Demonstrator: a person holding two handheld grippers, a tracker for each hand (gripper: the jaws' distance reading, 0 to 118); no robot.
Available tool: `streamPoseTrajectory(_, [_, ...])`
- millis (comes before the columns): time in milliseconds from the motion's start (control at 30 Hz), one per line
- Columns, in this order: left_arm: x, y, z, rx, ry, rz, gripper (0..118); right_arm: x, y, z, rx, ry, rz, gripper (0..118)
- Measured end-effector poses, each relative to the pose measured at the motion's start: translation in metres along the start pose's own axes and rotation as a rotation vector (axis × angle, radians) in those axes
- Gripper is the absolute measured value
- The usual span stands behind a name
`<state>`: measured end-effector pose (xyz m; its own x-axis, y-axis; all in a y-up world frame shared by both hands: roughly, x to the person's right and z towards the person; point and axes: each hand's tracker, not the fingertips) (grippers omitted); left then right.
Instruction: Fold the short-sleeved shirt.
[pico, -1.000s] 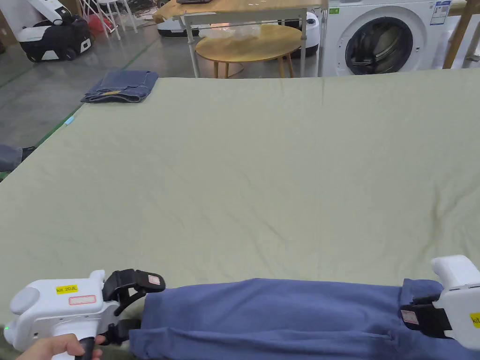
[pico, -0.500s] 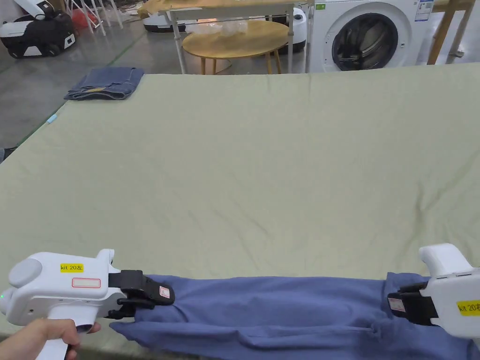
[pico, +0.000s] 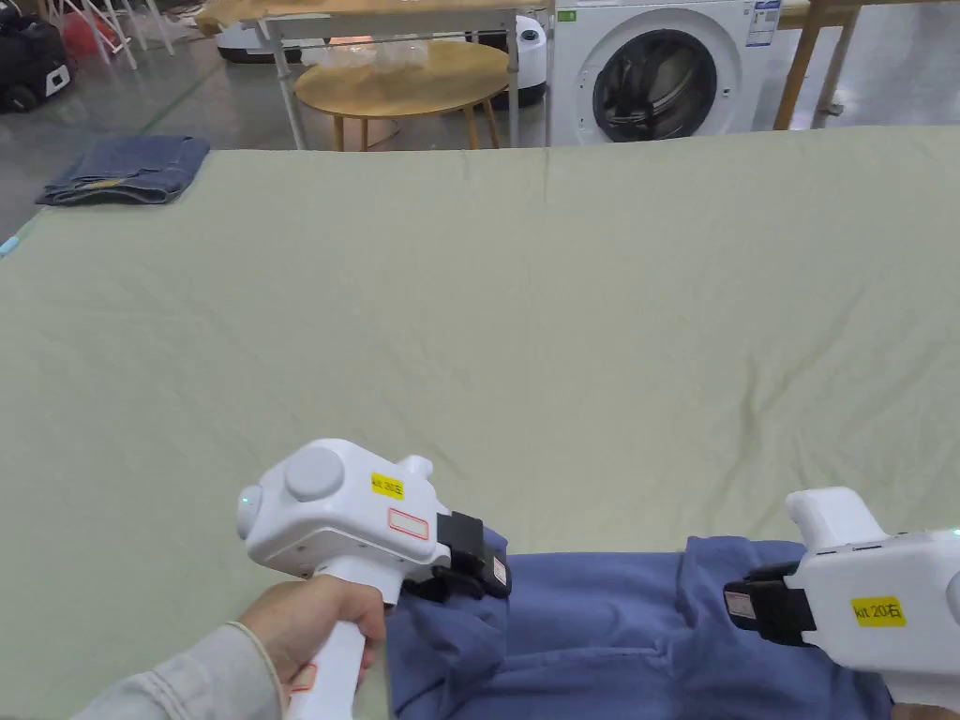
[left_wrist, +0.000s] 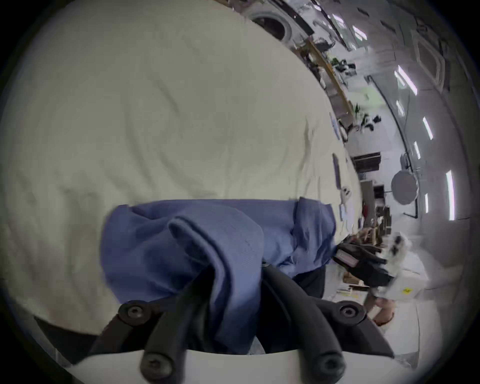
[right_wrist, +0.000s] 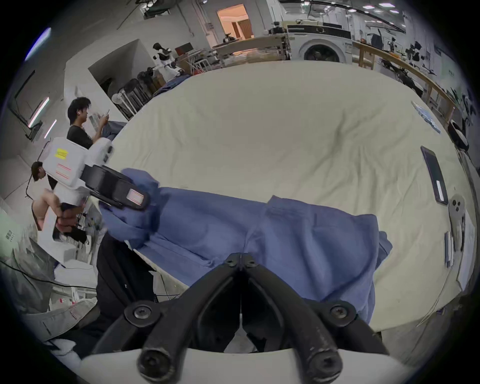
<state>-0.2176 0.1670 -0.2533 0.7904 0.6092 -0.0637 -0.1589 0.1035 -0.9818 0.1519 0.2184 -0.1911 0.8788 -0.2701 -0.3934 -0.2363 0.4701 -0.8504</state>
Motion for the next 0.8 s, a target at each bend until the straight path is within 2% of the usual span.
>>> streamPoseTrajectory(67, [-0.006, 0.006, -0.023, -0.035, 0.05, -0.009, 4, 0.006, -0.001, 0.001, 0.003, 0.004, -0.008, 0])
streamPoseTrajectory(133, [-0.006, 0.008, -0.035, -0.049, 0.032, 0.025, 6, 0.009, -0.002, 0.005, 0.011, -0.002, -0.017, 0])
streamPoseTrajectory(167, [-0.006, 0.009, -0.036, -0.063, 0.03, 0.021, 11, 0.012, 0.0, 0.005, 0.012, -0.003, -0.016, 0])
streamPoseTrajectory(200, [-0.005, 0.01, -0.036, -0.073, 0.032, 0.02, 22, 0.014, 0.0, 0.006, 0.016, -0.004, -0.018, 0])
streamPoseTrajectory(233, [-0.005, 0.011, -0.031, -0.074, 0.022, 0.024, 40, 0.016, 0.0, 0.008, 0.022, -0.006, -0.023, 0])
streamPoseTrajectory(267, [-0.004, 0.01, -0.025, -0.067, 0.001, 0.028, 73, 0.017, 0.0, 0.01, 0.026, -0.006, -0.028, 0])
streamPoseTrajectory(300, [-0.002, 0.01, -0.016, -0.054, -0.012, 0.032, 89, 0.023, -0.001, 0.009, 0.031, -0.007, -0.038, 0])
streamPoseTrajectory(333, [0.011, 0.003, 0.001, -0.049, -0.021, 0.035, 94, 0.024, -0.001, 0.01, 0.038, -0.006, -0.043, 0])
streamPoseTrajectory(400, [0.012, 0.002, 0.024, -0.037, -0.081, 0.033, 94, 0.025, -0.002, 0.012, 0.04, -0.004, -0.044, 0])
streamPoseTrajectory(433, [0.009, 0.001, 0.036, -0.024, -0.111, 0.027, 93, 0.02, 0.001, 0.01, 0.041, -0.001, -0.04, 0])
streamPoseTrajectory(467, [0.005, 0.002, 0.048, 0.004, -0.131, 0.023, 69, 0.02, 0.001, 0.01, 0.043, 0.0, -0.04, 0])
streamPoseTrajectory(500, [0.0, 0.0, 0.06, 0.08, -0.144, 0.011, 12, 0.019, 0.001, 0.009, 0.043, 0.003, -0.04, 0])
streamPoseTrajectory(533, [-0.001, 0.001, 0.066, 0.09, -0.101, -0.033, 0, 0.019, 0.001, 0.009, 0.041, 0.006, -0.038, 0])
streamPoseTrajectory(633, [-0.003, 0.004, 0.064, 0.11, 0.099, -0.053, 0, 0.016, 0.002, 0.007, 0.043, 0.013, -0.037, 0])
streamPoseTrajectory(700, [-0.011, 0.006, 0.05, 0.078, 0.103, -0.042, 0, 0.014, 0.003, 0.006, 0.043, 0.021, -0.032, 0])
streamPoseTrajectory(733, [-0.038, 0.014, 0.035, 0.075, 0.093, -0.019, 0, 0.013, 0.003, 0.007, 0.044, 0.025, -0.03, 0])
streamPoseTrajectory(800, [-0.038, 0.013, 0.015, 0.033, 0.077, -0.01, 0, 0.012, 0.003, 0.009, 0.04, 0.03, -0.025, 0])
